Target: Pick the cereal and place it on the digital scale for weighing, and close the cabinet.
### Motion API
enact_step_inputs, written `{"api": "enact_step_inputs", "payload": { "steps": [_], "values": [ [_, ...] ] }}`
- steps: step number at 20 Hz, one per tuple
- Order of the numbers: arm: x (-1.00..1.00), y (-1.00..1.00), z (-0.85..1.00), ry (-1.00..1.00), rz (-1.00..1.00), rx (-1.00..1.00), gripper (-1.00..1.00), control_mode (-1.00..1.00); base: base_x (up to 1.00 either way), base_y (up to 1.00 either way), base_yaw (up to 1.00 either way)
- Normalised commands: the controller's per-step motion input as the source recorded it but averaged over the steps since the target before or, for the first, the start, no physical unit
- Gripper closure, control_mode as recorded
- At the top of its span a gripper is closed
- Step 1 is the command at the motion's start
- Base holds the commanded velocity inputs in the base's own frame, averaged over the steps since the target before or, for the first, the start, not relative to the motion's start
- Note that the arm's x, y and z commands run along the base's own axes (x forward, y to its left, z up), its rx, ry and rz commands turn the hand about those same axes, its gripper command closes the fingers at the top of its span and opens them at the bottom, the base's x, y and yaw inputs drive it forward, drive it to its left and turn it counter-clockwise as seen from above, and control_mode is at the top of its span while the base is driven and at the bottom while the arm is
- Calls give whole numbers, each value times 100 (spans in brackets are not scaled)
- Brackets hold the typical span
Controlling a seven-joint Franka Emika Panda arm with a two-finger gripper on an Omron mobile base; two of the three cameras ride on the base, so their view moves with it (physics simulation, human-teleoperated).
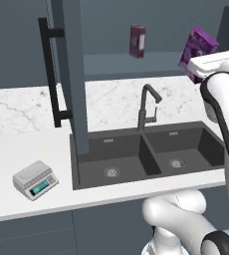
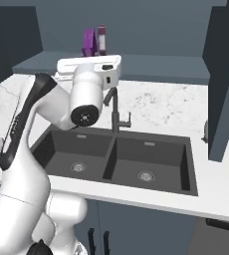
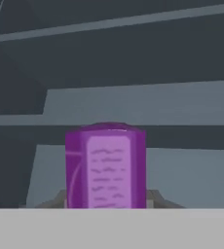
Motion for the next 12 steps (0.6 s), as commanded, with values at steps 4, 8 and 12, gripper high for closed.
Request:
{"api": "enact_step_inputs", "payload": {
  "steps": [4,8,12],
  "values": [
    [-100,0,2,24,22,1,100,-100,0,0,0],
    [-100,16,-5,33,34,5,100,-100,0,0,0],
    [-84,76,-39,16,28,4,100,-100,0,0,0]
  ]
}}
